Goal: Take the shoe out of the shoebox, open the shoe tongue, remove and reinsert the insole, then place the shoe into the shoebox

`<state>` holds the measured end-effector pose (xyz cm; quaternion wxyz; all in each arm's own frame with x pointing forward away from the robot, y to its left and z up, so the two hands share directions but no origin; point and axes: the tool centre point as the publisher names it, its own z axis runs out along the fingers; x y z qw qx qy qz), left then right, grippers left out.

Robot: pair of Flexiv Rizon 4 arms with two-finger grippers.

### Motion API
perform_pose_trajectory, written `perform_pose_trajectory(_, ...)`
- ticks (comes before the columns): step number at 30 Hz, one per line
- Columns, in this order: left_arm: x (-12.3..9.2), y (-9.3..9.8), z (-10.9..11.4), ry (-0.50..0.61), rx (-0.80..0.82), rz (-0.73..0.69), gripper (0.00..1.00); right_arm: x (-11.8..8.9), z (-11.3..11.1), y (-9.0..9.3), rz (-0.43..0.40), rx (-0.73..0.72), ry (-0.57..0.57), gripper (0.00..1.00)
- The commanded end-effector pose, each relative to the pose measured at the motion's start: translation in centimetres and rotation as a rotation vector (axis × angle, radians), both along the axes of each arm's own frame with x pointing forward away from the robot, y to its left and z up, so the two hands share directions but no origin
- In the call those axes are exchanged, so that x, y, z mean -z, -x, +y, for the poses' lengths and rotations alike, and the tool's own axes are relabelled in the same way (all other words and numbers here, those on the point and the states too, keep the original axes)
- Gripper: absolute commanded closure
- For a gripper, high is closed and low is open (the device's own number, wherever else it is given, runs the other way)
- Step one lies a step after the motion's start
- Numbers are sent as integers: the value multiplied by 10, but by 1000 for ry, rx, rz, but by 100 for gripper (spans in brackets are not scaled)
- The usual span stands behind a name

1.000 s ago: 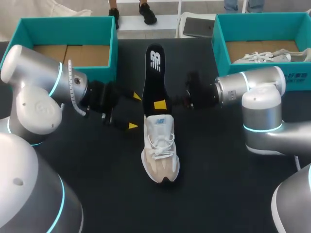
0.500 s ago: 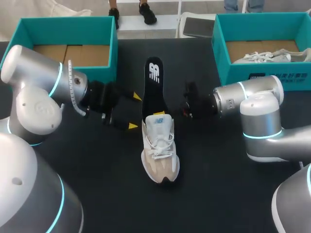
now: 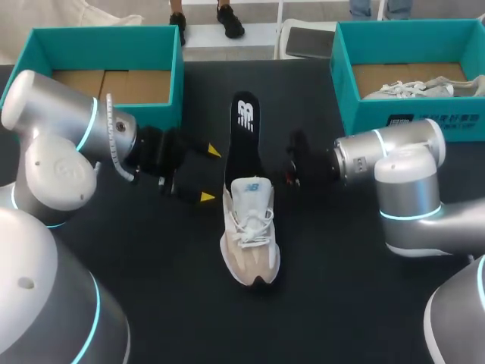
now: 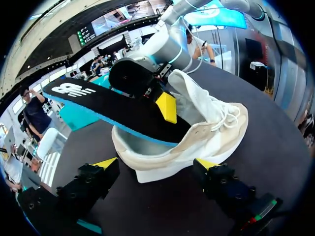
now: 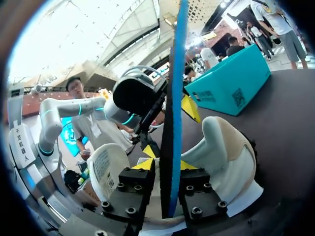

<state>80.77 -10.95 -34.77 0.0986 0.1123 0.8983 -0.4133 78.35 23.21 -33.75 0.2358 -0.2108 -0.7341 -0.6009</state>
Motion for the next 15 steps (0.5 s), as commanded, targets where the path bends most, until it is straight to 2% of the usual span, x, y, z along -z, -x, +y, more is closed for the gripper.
perform_pose_trajectory(1, 0, 0, 0, -3, 0, 0, 0, -16, 4, -4, -31, 4, 19, 64)
perform_pose_trajectory(8, 0, 0, 0, -3, 0, 0, 0, -25, 3, -20, -57, -21, 37, 64)
perform_pose_trajectory(9, 0, 0, 0, -3, 0, 0, 0, -25, 3, -22, -56, -28, 39, 66)
perform_pose_trajectory(12, 0, 0, 0, -3, 0, 0, 0, -20, 5, -25, -35, -50, 45, 89)
perform_pose_trajectory(13, 0, 0, 0, -3, 0, 0, 0, -17, 5, -24, -23, -58, 53, 100)
perform_pose_trajectory(15, 0, 0, 0, -3, 0, 0, 0, -12, 4, -22, -4, -63, 59, 100)
